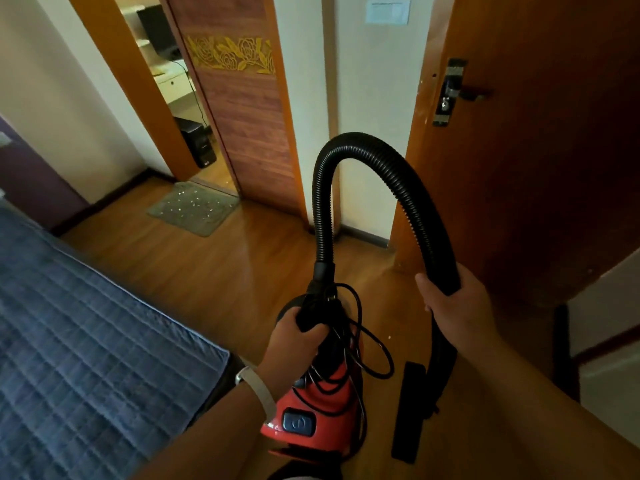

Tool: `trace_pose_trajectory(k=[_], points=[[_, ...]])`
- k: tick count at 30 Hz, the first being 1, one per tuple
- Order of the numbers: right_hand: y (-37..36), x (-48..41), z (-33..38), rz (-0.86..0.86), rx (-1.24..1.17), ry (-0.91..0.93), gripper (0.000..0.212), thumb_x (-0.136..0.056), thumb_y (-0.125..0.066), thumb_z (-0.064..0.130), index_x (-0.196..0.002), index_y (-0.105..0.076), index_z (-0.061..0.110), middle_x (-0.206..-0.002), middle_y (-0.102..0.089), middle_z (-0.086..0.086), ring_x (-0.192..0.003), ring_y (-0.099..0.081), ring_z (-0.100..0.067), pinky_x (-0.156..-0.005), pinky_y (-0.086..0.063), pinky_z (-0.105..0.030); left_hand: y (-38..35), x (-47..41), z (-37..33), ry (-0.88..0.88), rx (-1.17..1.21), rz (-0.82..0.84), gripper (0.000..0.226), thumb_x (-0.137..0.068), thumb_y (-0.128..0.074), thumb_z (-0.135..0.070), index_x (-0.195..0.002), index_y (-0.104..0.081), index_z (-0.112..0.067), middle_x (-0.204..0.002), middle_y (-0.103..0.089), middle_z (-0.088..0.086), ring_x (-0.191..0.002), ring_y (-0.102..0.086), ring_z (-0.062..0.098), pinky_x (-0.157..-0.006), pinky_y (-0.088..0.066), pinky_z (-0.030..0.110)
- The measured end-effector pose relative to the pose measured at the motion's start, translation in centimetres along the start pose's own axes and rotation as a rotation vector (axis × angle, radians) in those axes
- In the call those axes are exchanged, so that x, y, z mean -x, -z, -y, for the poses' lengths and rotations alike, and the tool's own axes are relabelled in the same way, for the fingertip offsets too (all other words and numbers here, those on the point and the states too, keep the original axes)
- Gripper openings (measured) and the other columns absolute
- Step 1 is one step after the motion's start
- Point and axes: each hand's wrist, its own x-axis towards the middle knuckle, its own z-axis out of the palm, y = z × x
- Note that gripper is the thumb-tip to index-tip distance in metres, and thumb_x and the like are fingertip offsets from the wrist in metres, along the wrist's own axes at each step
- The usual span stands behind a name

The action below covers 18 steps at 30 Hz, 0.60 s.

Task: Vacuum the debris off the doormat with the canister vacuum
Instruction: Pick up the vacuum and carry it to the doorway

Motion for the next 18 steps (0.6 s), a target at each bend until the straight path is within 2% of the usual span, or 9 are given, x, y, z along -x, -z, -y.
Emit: trace_pose_trajectory(k=[4,9,15,18], points=[[-3.8,-6.1,1.4,0.018,0.040,0.001,0.019,-0.089,-0.069,0.035,-0.085,-0.060,0.018,-0.076,-0.064,-0.011,-0.063,-0.061,-0.022,-0.056,-0.050,-0.031,1.5,-6.9,-0.2,0.049,0.050,0.009,0.012,-0.088,-0.069,-0.012,-0.095,-0.059,-0.014,-0.065,-0.062,0.002,-0.045,-0.056,0.003,-0.044,-0.046,0.018],[-9.1,-13.7,4.7,0.026,0.013,-0.015,0.016,-0.090,-0.069,0.028,-0.085,-0.059,0.017,-0.070,-0.059,-0.005,-0.059,-0.056,-0.017,-0.052,-0.048,-0.025,5.0,-16.3,-1.3,0.048,0.073,0.026,0.012,-0.088,-0.068,-0.009,-0.093,-0.058,-0.012,-0.064,-0.059,0.003,-0.040,-0.051,-0.001,-0.040,-0.041,0.015],[-16.4,-21.7,9.4,-0.002,0.021,0.014,0.015,-0.089,-0.070,0.028,-0.086,-0.060,0.018,-0.078,-0.062,-0.013,-0.063,-0.058,-0.019,-0.054,-0.045,-0.025,10.9,-25.9,-4.1,0.016,0.074,-0.007,0.013,-0.090,-0.068,-0.012,-0.091,-0.056,-0.016,-0.071,-0.060,0.002,-0.041,-0.054,-0.004,-0.040,-0.042,0.012],[-20.0,-24.7,11.2,0.014,0.017,0.026,0.017,-0.088,-0.071,0.028,-0.086,-0.060,0.016,-0.076,-0.063,-0.013,-0.061,-0.059,-0.019,-0.052,-0.047,-0.026,14.0,-29.0,-4.8,0.019,0.085,-0.073,0.014,-0.089,-0.069,-0.014,-0.092,-0.056,-0.019,-0.074,-0.062,0.001,-0.048,-0.058,0.001,-0.042,-0.045,0.014]])
